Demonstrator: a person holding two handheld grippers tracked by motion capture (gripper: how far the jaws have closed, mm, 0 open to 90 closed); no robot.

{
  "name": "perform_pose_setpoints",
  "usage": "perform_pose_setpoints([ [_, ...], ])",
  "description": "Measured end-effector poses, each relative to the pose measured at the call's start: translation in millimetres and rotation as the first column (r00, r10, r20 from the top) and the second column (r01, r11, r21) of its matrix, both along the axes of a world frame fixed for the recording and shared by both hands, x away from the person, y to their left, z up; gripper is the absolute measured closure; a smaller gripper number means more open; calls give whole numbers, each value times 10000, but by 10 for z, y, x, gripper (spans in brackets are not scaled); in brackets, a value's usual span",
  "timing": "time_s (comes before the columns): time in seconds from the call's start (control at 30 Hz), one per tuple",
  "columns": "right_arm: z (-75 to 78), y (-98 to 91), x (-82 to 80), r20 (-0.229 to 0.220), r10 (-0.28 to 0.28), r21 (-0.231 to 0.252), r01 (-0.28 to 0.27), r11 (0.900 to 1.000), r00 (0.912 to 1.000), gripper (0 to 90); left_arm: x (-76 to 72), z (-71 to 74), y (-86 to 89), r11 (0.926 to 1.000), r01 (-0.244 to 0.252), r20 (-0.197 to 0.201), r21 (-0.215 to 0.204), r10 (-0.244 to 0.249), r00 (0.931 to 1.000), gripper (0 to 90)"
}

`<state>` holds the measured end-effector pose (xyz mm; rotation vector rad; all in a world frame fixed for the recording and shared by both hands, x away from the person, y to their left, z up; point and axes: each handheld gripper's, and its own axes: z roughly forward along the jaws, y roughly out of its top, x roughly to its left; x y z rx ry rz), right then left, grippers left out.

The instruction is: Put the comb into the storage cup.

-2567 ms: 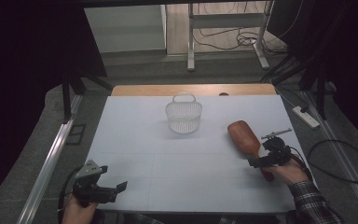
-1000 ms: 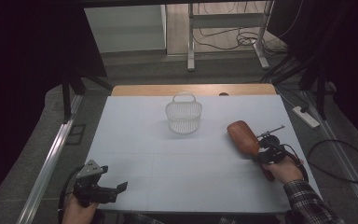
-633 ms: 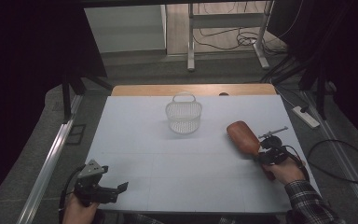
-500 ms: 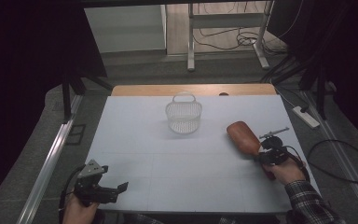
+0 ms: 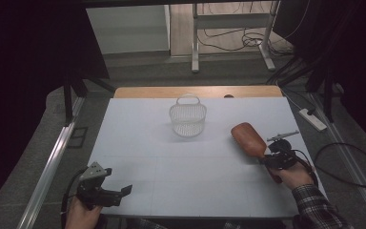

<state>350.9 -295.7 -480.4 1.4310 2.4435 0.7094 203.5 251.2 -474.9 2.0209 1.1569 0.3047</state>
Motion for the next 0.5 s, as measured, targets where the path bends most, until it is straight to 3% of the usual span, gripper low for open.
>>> perform_pose_setpoints([
  [0.3, 71, -14, -41, 377, 66, 244, -76, 9997, 9993, 722, 74, 7, -48, 9983, 498, 144, -310, -494, 9987, 7],
  [0.5, 117, -15, -79, 632, 125, 400, -150, 9991, 9979, 722, 123, 30, -89, 9975, 643, 398, -277, -632, 9972, 4],
])
